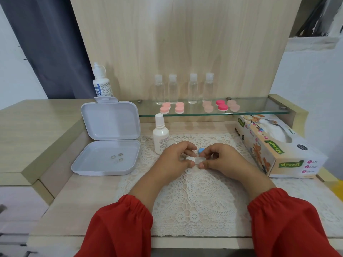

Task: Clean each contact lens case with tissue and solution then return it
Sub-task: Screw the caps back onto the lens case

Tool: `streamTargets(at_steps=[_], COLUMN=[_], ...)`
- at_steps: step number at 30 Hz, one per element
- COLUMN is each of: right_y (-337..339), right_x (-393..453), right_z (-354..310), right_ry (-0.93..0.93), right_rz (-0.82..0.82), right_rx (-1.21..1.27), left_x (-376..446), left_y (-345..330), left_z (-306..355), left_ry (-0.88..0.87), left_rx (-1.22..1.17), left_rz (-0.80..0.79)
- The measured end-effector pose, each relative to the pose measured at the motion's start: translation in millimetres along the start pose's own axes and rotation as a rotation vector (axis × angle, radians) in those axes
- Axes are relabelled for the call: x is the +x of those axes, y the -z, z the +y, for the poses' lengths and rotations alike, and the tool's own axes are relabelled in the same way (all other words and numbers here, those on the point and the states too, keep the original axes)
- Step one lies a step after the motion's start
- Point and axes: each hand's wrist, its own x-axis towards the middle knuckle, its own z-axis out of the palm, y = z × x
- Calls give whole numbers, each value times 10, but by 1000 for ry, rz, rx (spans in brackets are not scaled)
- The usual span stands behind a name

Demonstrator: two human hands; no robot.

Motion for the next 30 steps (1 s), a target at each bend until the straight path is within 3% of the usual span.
streamTargets(at_steps=[6, 9, 13, 18, 26, 30], right_y=[37, 79, 34, 46, 120, 83], right_x=[-5, 34, 110, 142, 81, 33], right_z=[50, 102, 171, 168, 166, 155], right_ry=[2, 29, 111, 99, 107, 186], right_rz=[-9, 107, 113, 29, 151, 67], right_rx=[73, 134, -171, -289, 207, 212], left_x=[-8, -5, -6, -5, -6, -4], left_y=[36, 29, 33, 32, 29, 31], left_z=[19, 16, 17, 4, -13, -15], left_ry=[12, 37, 42, 44, 39, 45], left_rx=[63, 78, 90, 88, 96, 92], left_rz=[41, 44, 39, 42, 43, 45])
